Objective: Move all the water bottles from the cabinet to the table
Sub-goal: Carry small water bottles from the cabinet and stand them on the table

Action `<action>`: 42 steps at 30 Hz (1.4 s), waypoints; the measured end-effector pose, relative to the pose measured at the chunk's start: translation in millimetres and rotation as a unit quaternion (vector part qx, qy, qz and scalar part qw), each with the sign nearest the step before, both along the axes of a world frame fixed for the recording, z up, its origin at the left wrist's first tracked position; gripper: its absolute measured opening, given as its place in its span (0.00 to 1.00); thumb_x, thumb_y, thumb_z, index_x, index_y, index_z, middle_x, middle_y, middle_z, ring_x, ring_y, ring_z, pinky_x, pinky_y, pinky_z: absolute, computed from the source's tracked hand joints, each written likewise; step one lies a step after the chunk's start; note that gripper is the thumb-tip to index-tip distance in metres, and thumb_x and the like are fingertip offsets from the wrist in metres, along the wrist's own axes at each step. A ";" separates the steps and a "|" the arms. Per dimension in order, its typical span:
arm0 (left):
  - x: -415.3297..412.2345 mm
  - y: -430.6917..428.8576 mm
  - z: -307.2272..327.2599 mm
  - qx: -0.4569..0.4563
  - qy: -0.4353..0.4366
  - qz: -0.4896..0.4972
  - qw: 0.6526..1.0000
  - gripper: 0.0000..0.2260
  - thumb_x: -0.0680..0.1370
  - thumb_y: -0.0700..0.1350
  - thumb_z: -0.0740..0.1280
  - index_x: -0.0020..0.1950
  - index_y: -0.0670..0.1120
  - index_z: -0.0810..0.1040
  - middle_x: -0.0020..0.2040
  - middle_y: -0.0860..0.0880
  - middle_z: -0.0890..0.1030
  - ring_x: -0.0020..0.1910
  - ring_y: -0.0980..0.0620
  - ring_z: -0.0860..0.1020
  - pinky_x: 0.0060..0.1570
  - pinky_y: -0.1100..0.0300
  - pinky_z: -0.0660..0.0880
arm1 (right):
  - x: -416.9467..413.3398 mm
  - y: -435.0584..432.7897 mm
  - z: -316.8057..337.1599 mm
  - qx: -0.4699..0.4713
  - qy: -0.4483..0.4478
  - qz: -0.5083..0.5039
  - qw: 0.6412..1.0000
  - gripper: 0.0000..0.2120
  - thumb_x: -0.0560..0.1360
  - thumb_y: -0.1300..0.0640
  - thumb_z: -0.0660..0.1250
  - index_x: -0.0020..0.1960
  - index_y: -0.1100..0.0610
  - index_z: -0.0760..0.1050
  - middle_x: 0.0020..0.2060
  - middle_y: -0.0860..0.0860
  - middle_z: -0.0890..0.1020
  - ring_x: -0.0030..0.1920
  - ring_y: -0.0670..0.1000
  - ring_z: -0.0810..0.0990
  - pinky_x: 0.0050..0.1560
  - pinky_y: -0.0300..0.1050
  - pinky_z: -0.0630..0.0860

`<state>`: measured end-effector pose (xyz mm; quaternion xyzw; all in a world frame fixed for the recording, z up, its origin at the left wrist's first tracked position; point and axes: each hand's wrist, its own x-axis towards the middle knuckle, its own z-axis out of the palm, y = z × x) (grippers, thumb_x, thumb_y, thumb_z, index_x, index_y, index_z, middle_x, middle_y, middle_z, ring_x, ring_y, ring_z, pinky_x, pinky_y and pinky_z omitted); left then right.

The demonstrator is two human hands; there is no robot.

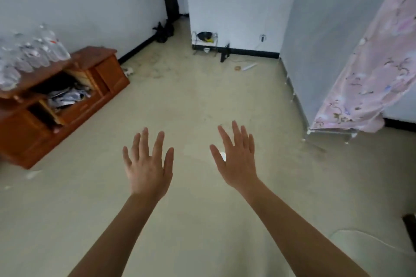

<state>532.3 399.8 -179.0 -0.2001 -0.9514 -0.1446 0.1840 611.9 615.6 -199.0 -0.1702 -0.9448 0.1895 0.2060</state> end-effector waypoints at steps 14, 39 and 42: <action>-257.2 -104.4 -2.6 0.026 0.023 0.240 0.970 0.25 0.84 0.59 0.52 0.77 0.49 0.66 0.79 0.39 0.63 0.78 0.37 0.59 0.74 0.32 0.57 | -359.1 -94.6 -9.6 0.023 0.050 0.234 0.971 0.30 0.83 0.36 0.52 0.81 0.48 0.61 0.81 0.58 0.58 0.80 0.63 0.55 0.79 0.64 0.52; -787.7 -243.5 5.1 0.056 0.001 0.359 0.932 0.27 0.83 0.61 0.52 0.77 0.49 0.66 0.80 0.40 0.61 0.78 0.39 0.59 0.74 0.33 0.57 | -946.2 -241.1 4.3 0.059 0.023 0.369 0.927 0.34 0.82 0.33 0.52 0.83 0.48 0.52 0.83 0.56 0.51 0.82 0.60 0.49 0.79 0.62 0.47; -865.2 -269.2 15.5 0.066 0.001 0.352 0.934 0.27 0.82 0.61 0.51 0.77 0.48 0.67 0.79 0.40 0.61 0.78 0.39 0.60 0.73 0.33 0.58 | -1021.0 -262.3 16.8 0.063 0.030 0.373 0.925 0.34 0.83 0.34 0.53 0.83 0.48 0.52 0.83 0.56 0.52 0.82 0.60 0.50 0.79 0.61 0.47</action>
